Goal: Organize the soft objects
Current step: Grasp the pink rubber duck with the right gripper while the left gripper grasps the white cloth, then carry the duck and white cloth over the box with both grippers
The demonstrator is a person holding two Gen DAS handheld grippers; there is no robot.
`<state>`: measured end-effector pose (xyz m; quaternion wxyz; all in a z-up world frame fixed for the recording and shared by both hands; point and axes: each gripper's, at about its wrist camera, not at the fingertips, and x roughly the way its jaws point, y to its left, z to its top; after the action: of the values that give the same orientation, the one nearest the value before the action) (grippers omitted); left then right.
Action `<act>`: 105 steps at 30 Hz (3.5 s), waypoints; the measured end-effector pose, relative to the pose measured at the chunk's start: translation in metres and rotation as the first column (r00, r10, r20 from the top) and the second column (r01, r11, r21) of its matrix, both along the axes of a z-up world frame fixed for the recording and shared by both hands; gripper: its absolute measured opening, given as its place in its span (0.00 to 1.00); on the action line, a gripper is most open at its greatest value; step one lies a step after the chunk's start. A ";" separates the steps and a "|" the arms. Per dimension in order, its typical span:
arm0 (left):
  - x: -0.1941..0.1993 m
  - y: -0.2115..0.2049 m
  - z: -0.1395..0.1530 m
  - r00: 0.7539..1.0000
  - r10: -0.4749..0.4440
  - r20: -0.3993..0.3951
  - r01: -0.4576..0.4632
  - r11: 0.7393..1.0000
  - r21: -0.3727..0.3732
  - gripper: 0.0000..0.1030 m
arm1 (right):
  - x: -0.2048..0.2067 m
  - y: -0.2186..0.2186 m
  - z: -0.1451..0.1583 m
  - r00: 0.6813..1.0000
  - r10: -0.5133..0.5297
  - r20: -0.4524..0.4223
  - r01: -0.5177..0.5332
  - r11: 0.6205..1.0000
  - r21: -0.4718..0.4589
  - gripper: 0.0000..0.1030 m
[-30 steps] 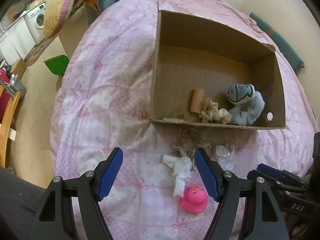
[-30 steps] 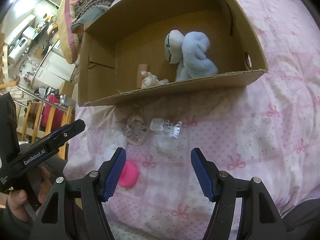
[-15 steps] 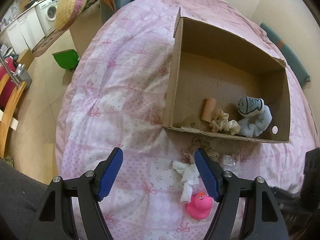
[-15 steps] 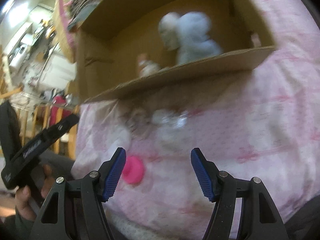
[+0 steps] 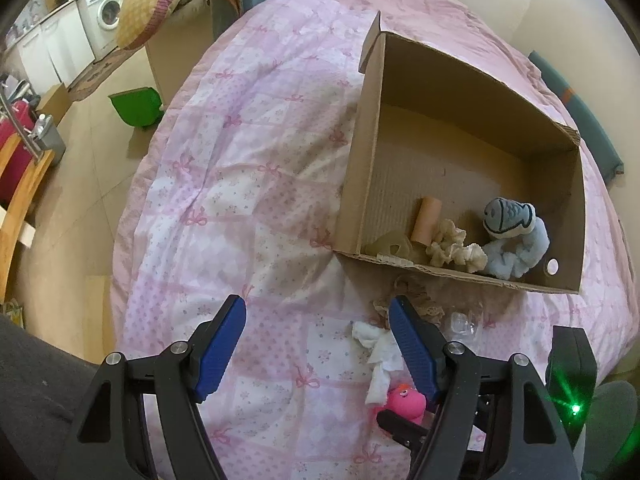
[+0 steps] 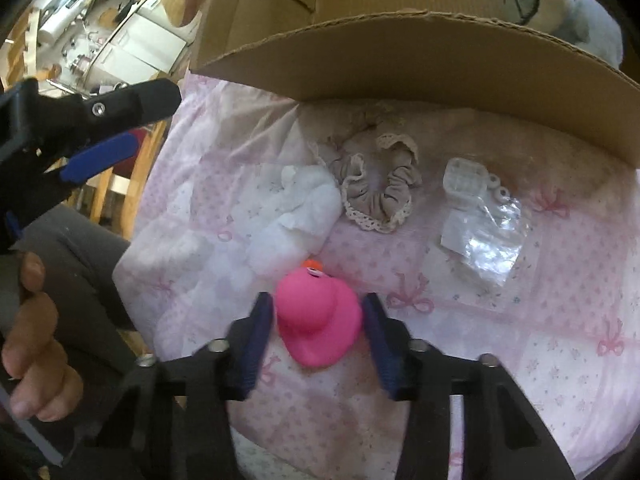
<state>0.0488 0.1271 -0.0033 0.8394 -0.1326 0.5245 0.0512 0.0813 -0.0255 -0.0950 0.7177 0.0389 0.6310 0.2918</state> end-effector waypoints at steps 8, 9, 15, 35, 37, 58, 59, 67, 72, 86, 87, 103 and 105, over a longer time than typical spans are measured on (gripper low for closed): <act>0.001 0.001 -0.008 0.999 -0.006 -0.044 0.005 1.000 -0.011 0.70 | -0.006 -0.028 0.029 0.999 -0.037 0.024 0.037 0.999 0.027 0.43; 0.002 0.000 -0.013 0.998 -0.015 -0.063 0.014 1.000 -0.020 0.70 | -0.006 -0.035 0.036 0.998 -0.055 0.032 0.054 0.998 0.036 0.43; 0.012 -0.023 -0.045 0.975 -0.118 -0.190 0.105 0.992 -0.077 0.69 | -0.003 -0.087 0.066 0.977 -0.201 0.071 0.190 0.972 0.136 0.43; -0.002 -0.048 -0.053 0.947 -0.251 -0.202 0.224 0.964 -0.145 0.06 | 0.003 -0.119 0.058 0.935 -0.343 0.093 0.327 0.932 0.154 0.43; -0.007 -0.044 -0.045 0.956 -0.230 -0.181 0.209 0.970 -0.128 0.06 | 0.004 -0.118 0.058 0.935 -0.343 0.090 0.327 0.932 0.155 0.43; -0.011 -0.035 0.058 0.984 -0.157 0.079 0.155 0.987 0.041 0.06 | 0.005 -0.123 0.106 0.931 -0.330 0.157 0.289 0.928 0.236 0.43; -0.006 -0.038 0.067 0.979 -0.166 0.117 0.159 0.985 0.069 0.06 | 0.008 -0.123 0.111 0.928 -0.329 0.173 0.284 0.928 0.241 0.43; 0.035 -0.060 0.096 0.953 -0.215 0.213 0.190 0.973 0.131 0.06 | 0.049 -0.124 0.147 0.891 -0.340 0.302 0.263 0.927 0.268 0.43; 0.057 -0.065 0.096 0.944 -0.225 0.240 0.185 0.966 0.178 0.06 | 0.066 -0.119 0.158 0.858 -0.332 0.391 0.239 0.933 0.269 0.43; 0.082 -0.069 0.034 0.958 -0.229 0.175 0.207 0.969 0.137 0.06 | 0.075 -0.113 0.107 0.886 -0.323 0.332 0.263 0.941 0.213 0.43; 0.082 -0.070 0.030 0.957 -0.238 0.167 0.218 0.967 0.130 0.06 | 0.075 -0.111 0.105 0.886 -0.323 0.333 0.266 0.942 0.205 0.43; 0.087 -0.065 0.019 0.961 -0.225 0.162 0.205 0.970 0.127 0.07 | 0.087 -0.099 0.085 0.904 -0.291 0.312 0.262 0.956 0.131 0.43; 0.085 -0.067 0.019 0.959 -0.231 0.164 0.210 0.968 0.139 0.07 | 0.087 -0.100 0.085 0.905 -0.293 0.308 0.265 0.955 0.131 0.43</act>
<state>0.1340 0.0598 0.0152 0.8900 -0.0266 0.4545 -0.0236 0.1682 -0.1250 -0.0104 0.8436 0.1110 0.4792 0.2153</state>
